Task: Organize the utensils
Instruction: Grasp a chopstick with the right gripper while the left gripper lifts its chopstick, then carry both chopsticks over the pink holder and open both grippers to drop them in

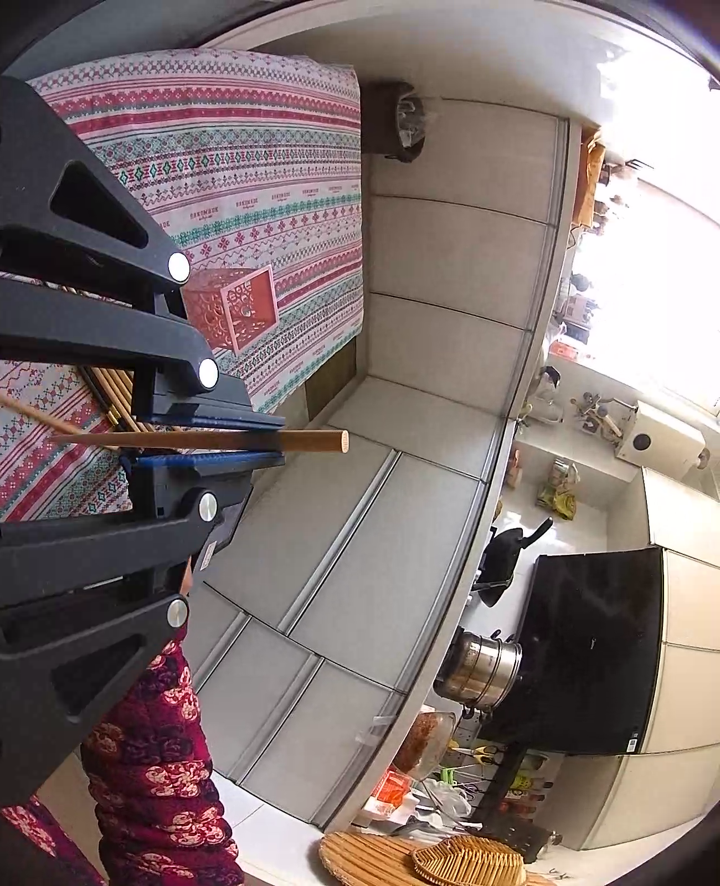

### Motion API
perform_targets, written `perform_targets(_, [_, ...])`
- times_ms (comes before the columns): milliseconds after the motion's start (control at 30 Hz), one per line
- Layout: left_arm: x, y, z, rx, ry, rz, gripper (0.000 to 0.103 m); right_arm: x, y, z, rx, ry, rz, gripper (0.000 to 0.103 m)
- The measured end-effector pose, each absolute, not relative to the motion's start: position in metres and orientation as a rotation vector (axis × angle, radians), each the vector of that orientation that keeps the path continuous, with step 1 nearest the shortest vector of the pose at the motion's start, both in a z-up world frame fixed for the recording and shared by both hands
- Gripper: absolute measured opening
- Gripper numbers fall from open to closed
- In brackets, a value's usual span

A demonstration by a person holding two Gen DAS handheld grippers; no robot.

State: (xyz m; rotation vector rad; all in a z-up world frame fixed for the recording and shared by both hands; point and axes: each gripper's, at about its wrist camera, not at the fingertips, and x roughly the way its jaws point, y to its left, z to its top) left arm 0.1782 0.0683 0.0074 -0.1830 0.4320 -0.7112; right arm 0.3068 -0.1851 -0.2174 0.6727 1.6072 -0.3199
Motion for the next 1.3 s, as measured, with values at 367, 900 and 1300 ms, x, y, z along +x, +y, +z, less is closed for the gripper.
perform_targets(367, [0.170,0.070,0.014,-0.225,0.381,-0.642,0.007,0.230,-0.211,-0.174,0.681,1.244,-0.085,0.008])
perform_targets(900, [0.203,0.063,0.075,-0.256,0.256,-0.508,0.006,0.198,-0.238,0.055,0.442,0.655,0.116,0.008])
perform_targets(1300, [0.283,0.044,0.072,-0.207,0.184,-0.323,0.006,0.289,-0.210,0.115,0.390,0.501,0.185,0.008])
